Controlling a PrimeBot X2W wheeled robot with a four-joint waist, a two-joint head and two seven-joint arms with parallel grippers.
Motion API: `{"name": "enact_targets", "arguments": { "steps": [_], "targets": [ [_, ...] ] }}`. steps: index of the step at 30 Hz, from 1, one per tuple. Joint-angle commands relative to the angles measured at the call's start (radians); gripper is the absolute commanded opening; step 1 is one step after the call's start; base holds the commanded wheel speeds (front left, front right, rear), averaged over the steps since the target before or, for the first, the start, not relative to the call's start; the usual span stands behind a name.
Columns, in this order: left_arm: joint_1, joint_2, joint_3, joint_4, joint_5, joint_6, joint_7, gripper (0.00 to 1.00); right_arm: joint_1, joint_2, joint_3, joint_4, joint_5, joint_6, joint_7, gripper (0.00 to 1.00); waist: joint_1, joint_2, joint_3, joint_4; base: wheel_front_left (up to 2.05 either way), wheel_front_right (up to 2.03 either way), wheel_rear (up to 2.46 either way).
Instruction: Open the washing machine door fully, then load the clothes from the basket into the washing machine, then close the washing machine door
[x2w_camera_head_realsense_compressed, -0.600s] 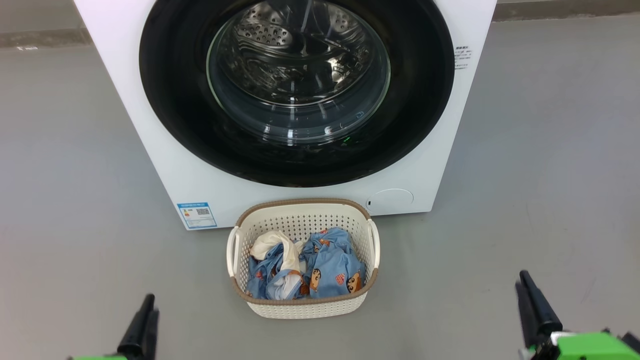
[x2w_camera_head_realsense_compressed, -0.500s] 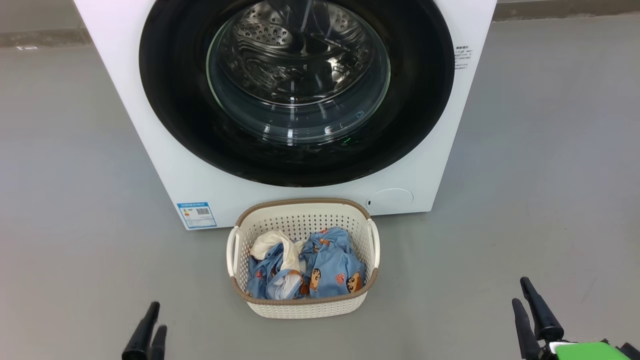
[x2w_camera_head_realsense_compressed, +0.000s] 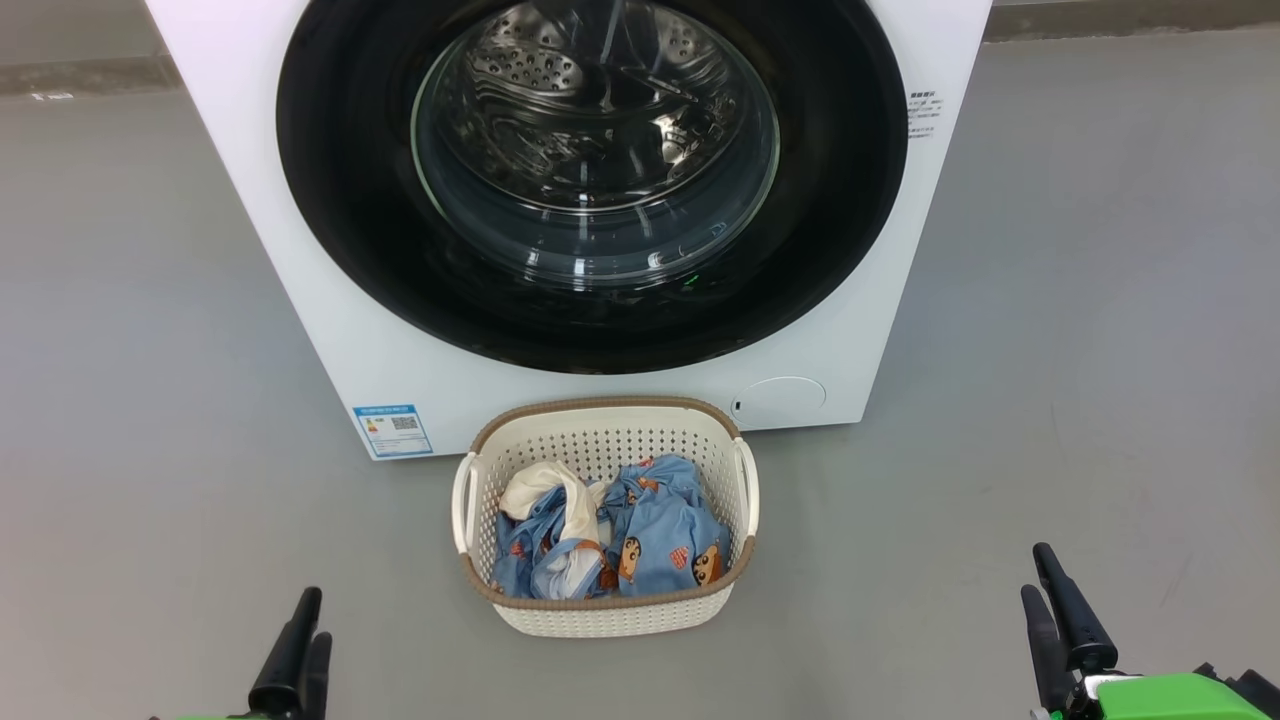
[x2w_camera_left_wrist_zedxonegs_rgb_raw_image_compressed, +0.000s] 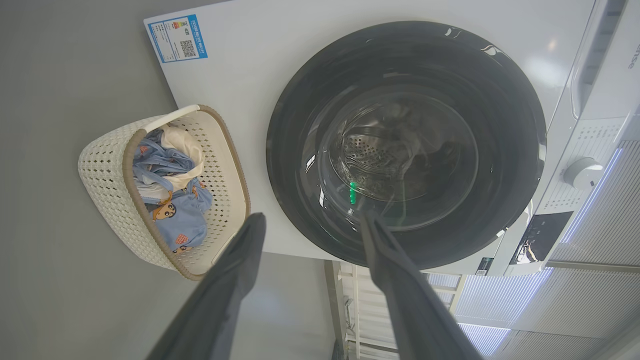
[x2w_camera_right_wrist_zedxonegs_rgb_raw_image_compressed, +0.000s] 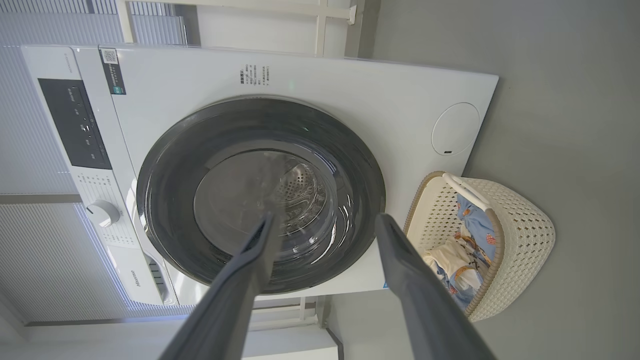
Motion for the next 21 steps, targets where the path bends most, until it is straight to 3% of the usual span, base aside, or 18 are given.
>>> {"name": "enact_targets", "arguments": {
  "steps": [1,21],
  "targets": [
    [-0.041,0.028,-0.002,-0.035,0.019,-0.001,-0.013,1.00,-0.053,-0.013,0.011,-0.031,-0.025,0.000,-0.014,1.00,-0.0001,0.0000,0.000,0.000,0.00,0.00,0.00],
    [-0.067,0.063,-0.044,-0.068,0.199,-0.001,-0.073,1.00,-0.095,-0.027,0.047,-0.047,-0.193,0.000,-0.071,1.00,-0.0001,0.0000,-0.002,-0.003,0.00,0.00,0.00]
  ]
}}
